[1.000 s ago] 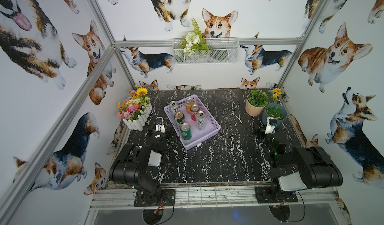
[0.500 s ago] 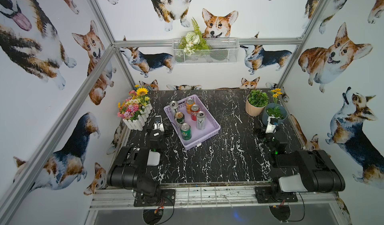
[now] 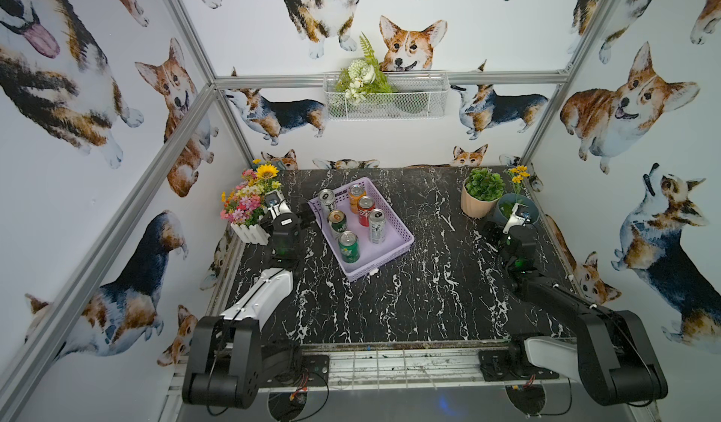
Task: Take out the drinks from the basket
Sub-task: Pick up the drink from the basket.
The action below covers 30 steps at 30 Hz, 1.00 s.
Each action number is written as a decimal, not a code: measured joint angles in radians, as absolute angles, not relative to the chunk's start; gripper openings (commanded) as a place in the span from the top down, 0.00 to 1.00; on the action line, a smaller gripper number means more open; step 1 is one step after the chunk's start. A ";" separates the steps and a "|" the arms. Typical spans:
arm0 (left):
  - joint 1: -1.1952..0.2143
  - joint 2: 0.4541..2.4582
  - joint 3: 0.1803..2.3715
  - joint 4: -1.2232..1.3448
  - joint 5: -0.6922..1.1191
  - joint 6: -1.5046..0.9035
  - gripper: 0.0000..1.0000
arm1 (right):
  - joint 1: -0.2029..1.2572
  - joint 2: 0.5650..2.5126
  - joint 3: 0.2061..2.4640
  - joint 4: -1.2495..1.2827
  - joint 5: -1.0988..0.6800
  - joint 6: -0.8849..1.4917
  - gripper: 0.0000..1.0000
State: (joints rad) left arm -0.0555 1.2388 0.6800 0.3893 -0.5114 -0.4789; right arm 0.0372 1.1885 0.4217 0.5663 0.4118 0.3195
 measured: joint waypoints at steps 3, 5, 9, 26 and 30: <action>-0.003 1.221 0.754 0.186 -0.566 -0.722 0.00 | 0.036 1.194 0.487 0.428 0.540 0.474 0.00; 0.011 1.204 0.741 0.137 -0.550 -0.770 0.00 | 0.031 1.193 0.495 0.383 0.569 0.537 0.00; 0.013 1.161 0.683 0.104 -0.455 -0.809 0.00 | -0.020 1.176 0.437 0.356 0.506 0.656 0.00; -0.179 1.270 0.951 -0.012 -0.055 -0.659 0.00 | 0.176 1.271 0.662 0.296 0.019 0.665 0.00; -0.227 1.326 1.034 -0.052 -0.005 -0.628 0.00 | 0.337 1.394 0.839 0.235 -0.003 0.564 0.00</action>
State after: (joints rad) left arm -0.2268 1.3258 1.0336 -0.0521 -0.0048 -0.6281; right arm 0.3370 1.3937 0.8387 0.2352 -0.0032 0.5636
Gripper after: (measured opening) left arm 0.998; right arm 0.996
